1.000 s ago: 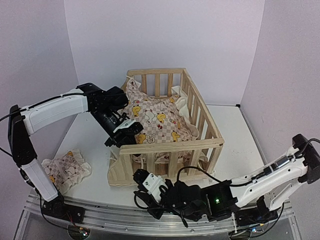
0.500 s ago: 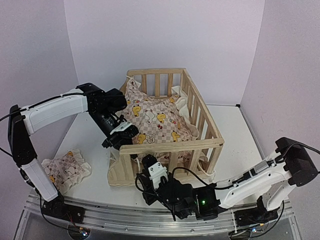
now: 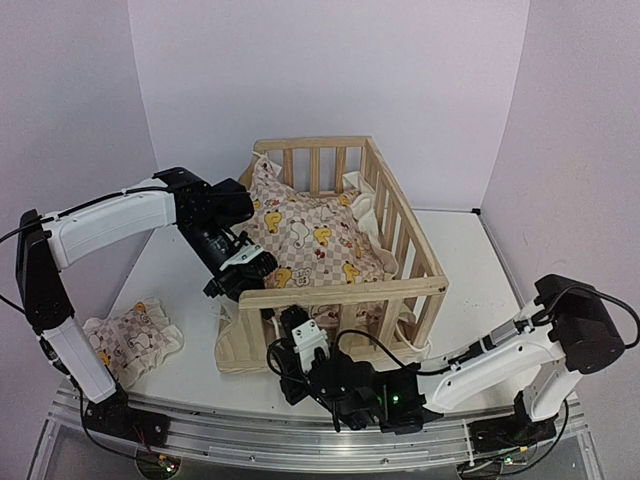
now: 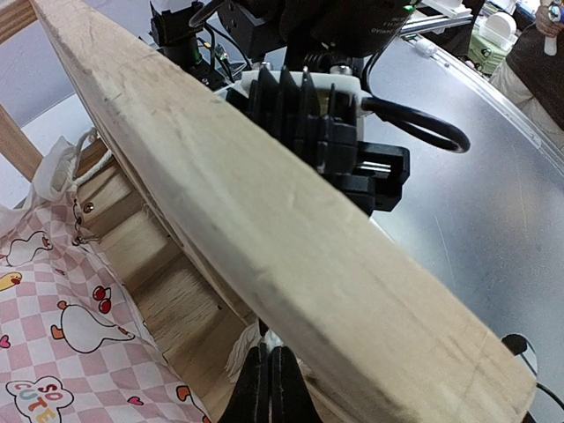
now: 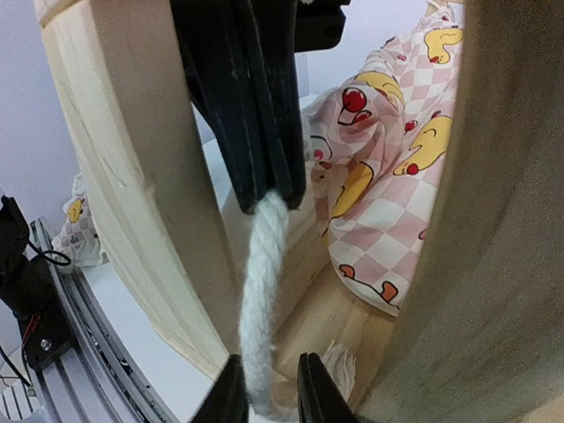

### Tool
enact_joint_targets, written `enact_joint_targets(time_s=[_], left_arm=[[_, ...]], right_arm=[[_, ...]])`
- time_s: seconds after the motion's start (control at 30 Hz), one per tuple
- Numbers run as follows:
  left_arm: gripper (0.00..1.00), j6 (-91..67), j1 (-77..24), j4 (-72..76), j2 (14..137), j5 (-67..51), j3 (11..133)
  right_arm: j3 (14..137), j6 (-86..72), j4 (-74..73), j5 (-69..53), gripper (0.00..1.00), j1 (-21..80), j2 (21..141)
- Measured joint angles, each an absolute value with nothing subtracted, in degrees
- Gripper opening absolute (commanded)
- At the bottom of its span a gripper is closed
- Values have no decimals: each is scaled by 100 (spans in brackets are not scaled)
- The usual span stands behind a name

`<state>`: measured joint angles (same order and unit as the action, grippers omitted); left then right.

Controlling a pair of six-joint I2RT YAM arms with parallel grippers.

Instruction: Set up the pet bed

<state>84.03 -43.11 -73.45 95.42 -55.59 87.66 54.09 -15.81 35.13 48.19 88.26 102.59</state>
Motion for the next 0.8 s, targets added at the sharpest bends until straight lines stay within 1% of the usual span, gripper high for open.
enact_joint_targets(time_s=[0.07, 0.17, 0.2, 0.27, 0.3, 0.33, 0.37, 0.47, 0.57, 0.63, 0.67, 0.77, 0.8], left_arm=[[0, 8399, -4311, -7343, 9542, -5559, 8766], [1, 8381, -4311, -7341, 9542, -5557, 8766], [8, 8362, -4309, -7334, 9542, -5555, 8766], [36, 8208, -4285, -7264, 9542, -5534, 8766], [44, 8114, -4266, -7204, 9542, -5521, 8766], [51, 7980, -4229, -7127, 9539, -5512, 8767], [54, 7806, -4176, -7042, 9532, -5506, 8768], [59, 7255, -3777, -6747, 9467, -5479, 8777], [63, 6653, -3117, -6372, 9299, -5483, 8787], [62, 6266, -2534, -6091, 9041, -5522, 8699], [60, 6136, -2264, -5974, 8890, -5544, 8618], [53, 6009, -1383, -5560, 8114, -5587, 7713], [53, 6023, -1147, -5487, 7853, -5563, 7316]], right_arm=[[5413, -1602, 3511, 4704, 0, 8768, 10309], [5417, -1666, 3517, 4569, 0, 8766, 10309], [5415, -1679, 3514, 4548, 0, 8764, 10307], [5417, -1688, 3439, 4426, 0, 8753, 10281], [5420, -1696, 3339, 4347, 0, 8747, 10245], [5428, -1705, 3176, 4246, 0, 8735, 10185], [5440, -1713, 2979, 4135, 0, 8717, 10113], [5550, -1765, 2346, 3664, 0, 8675, 9863], [5702, -1890, 1892, 3179, 0, 8651, 9613], [5814, -1988, 1673, 2953, 0, 8640, 9512], [5874, -2038, 1562, 2845, 0, 8639, 9475], [5974, -2144, 1315, 2607, 0, 8639, 9437], [5988, -2171, 1237, 2539, 0, 8639, 9435]])
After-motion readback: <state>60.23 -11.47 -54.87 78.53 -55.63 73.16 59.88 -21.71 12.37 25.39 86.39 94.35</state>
